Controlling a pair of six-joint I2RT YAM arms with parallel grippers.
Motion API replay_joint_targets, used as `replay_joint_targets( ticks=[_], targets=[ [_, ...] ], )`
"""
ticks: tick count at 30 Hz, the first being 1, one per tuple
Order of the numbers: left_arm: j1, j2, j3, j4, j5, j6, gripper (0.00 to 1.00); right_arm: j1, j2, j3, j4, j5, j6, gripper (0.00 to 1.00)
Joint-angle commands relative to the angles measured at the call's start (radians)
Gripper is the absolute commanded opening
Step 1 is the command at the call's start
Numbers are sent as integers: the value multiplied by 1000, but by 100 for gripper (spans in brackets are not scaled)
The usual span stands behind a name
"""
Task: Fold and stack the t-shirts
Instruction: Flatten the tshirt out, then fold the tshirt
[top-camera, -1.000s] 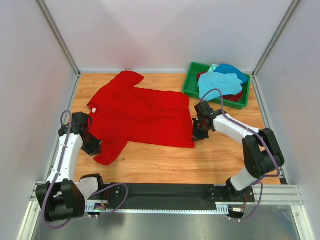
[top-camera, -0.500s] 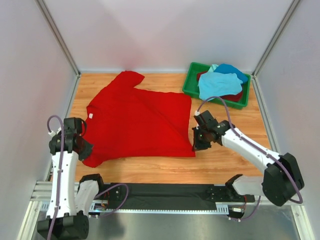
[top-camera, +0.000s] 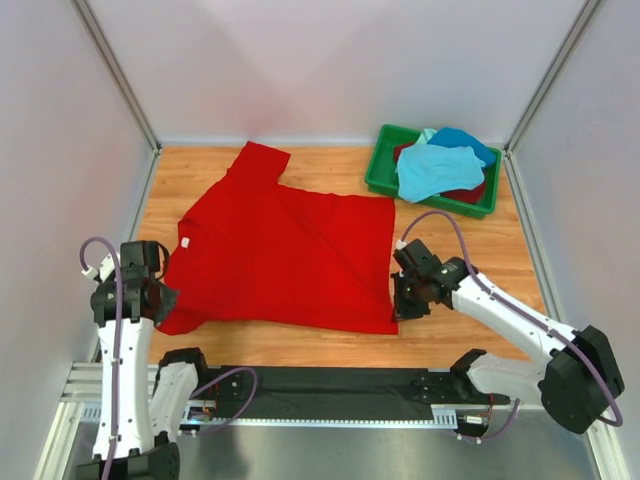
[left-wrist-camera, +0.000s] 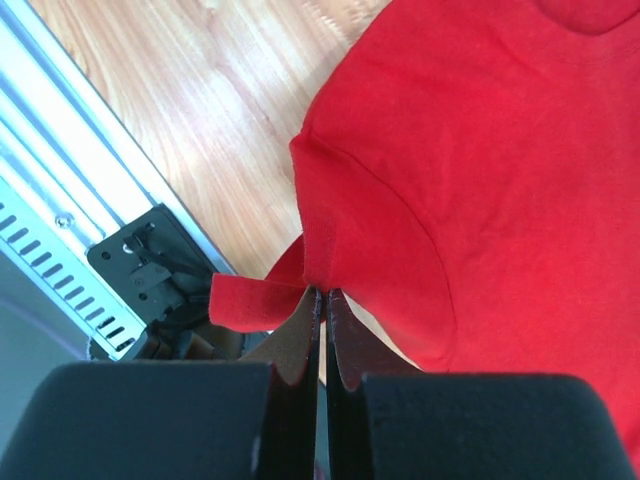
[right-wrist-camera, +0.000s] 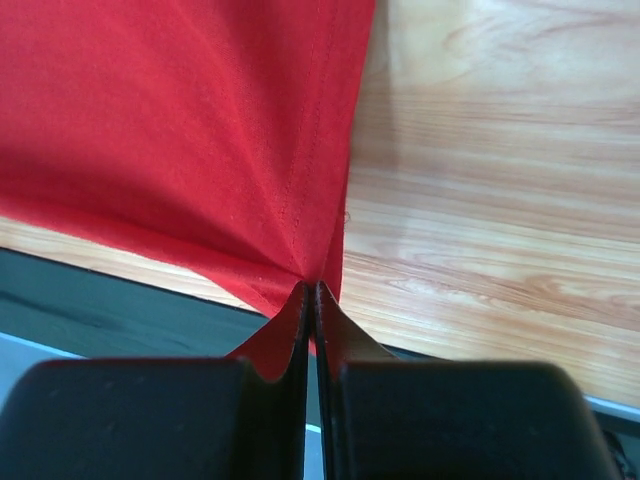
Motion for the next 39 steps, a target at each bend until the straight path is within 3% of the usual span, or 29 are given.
replay_joint_targets(
  ticks=[1, 6, 14, 17, 24, 27, 30, 34, 37, 39],
  targets=[
    [-5, 27, 62, -59, -9, 33, 0, -1, 10, 91, -22, 73, 0, 0],
    [-5, 131, 131, 105, 97, 114, 0, -65, 160, 243, -19, 91, -59, 0],
    [-5, 376, 242, 257, 143, 214, 0, -157, 344, 361, 12, 43, -122, 0],
    [-5, 512, 306, 278, 134, 236, 0, -177, 418, 418, 21, 32, -139, 0],
    [-6, 663, 432, 279, 89, 263, 0, -199, 525, 539, -9, 29, -168, 0],
    [-3, 656, 452, 253, 57, 263, 0, -199, 510, 536, -17, 26, -194, 8],
    [11, 590, 421, 229, 36, 251, 0, -188, 452, 533, -54, 17, -227, 9],
    [15, 473, 323, 227, 66, 243, 0, -162, 358, 483, -54, 15, -239, 5],
    [15, 430, 260, 227, 91, 228, 0, -160, 317, 418, -13, -53, -238, 9],
    [14, 403, 234, 222, 102, 217, 0, -160, 314, 397, -8, -112, -218, 2]
  ],
)
